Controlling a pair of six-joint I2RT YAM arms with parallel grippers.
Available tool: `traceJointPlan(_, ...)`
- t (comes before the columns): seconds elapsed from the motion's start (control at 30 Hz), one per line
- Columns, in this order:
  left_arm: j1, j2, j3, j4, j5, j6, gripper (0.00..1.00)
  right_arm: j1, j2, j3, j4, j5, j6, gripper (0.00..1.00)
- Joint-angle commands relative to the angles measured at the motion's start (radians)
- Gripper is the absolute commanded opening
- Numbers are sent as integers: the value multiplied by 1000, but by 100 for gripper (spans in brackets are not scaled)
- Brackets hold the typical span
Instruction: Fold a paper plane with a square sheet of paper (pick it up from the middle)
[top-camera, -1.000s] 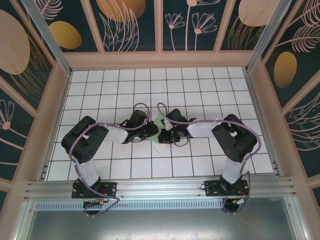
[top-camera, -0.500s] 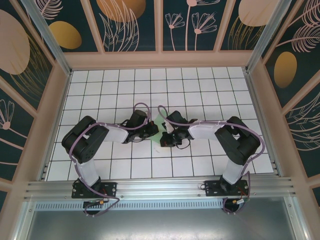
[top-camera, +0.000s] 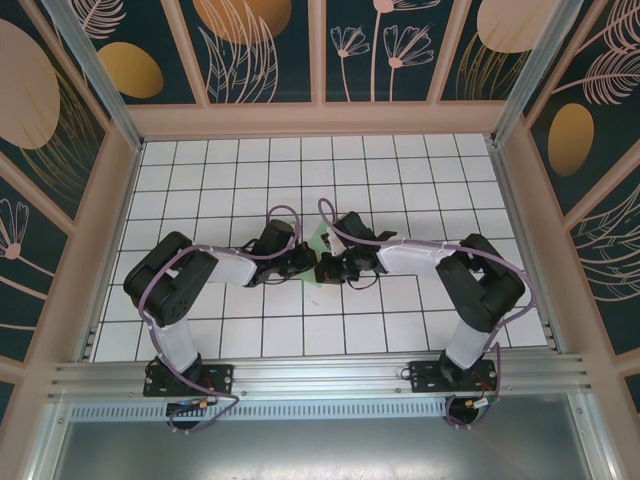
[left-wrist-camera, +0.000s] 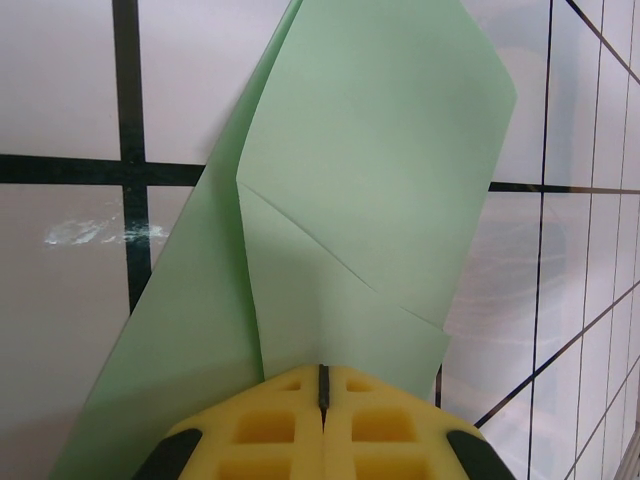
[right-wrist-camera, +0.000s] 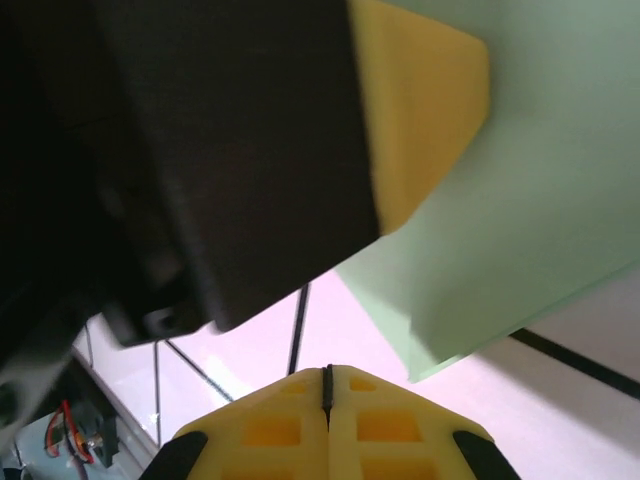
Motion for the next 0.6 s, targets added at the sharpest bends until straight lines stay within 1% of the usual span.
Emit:
traceJointPlan(0.0,-2,56,-18,-98,-50,26,0,-2,45,28,50,-11,29,0)
traceJointPlan(0.07,-2,53,-18,-99,-51,27,0,-9,51,30,46,2,27,0)
traceJointPlan(0.3,-2,57,-14,-99,-47,28,0,-16,90,38,66,-21,28,0)
traceJointPlan(0.37,-2,57,-15,-100,-48,28,0,-16,106,48,27,21,24,0)
traceJointPlan(0.57,-1,54,-18,-103,-56,28,0,-6,123,3,-26,43,5,0)
